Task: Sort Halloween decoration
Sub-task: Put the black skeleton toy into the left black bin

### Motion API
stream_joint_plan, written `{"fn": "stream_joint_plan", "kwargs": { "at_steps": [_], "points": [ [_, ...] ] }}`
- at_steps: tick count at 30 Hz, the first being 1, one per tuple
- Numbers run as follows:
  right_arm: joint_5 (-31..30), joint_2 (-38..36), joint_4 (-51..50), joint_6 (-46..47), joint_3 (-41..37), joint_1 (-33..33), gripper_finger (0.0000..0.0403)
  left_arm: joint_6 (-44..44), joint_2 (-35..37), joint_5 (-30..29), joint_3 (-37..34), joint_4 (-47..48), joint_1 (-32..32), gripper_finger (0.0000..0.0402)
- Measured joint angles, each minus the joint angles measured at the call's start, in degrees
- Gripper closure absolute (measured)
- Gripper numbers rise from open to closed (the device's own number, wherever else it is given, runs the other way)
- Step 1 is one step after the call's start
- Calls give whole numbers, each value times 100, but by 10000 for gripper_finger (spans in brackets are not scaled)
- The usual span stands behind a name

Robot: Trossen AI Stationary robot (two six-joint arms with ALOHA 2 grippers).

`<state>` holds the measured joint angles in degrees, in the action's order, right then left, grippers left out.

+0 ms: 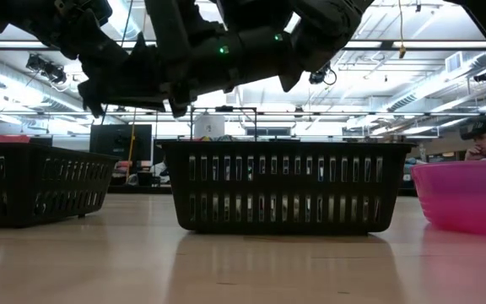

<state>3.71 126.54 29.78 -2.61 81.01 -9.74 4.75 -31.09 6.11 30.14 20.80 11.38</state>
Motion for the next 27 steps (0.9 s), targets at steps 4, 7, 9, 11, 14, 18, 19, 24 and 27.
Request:
{"fn": "stream_joint_plan", "kwargs": {
  "at_steps": [4,7,9,11,14,18,19,24,27],
  "points": [
    [140,0,-7,-1,0,-19,355,0,-2,0,-1,-19,0,285],
    [157,0,67,-45,0,-42,355,0,-2,0,1,-85,2,285],
    [155,0,59,-44,0,-42,355,0,-2,-2,0,-102,1,285],
    [153,0,66,-44,0,-42,355,0,-2,-2,0,-125,0,285],
    [142,74,282,-11,4,-57,355,0,-2,-2,-1,-127,0,285],
    [86,421,625,110,64,-129,355,0,-4,-15,1,-153,2,285],
    [70,522,584,143,110,-138,355,0,-4,-21,-1,-153,2,285],
    [56,730,332,281,426,-131,355,0,-2,-22,0,-155,2,285],
    [3,730,-7,232,537,-122,355,0,-4,-20,-1,-149,2,285]
  ]
}}
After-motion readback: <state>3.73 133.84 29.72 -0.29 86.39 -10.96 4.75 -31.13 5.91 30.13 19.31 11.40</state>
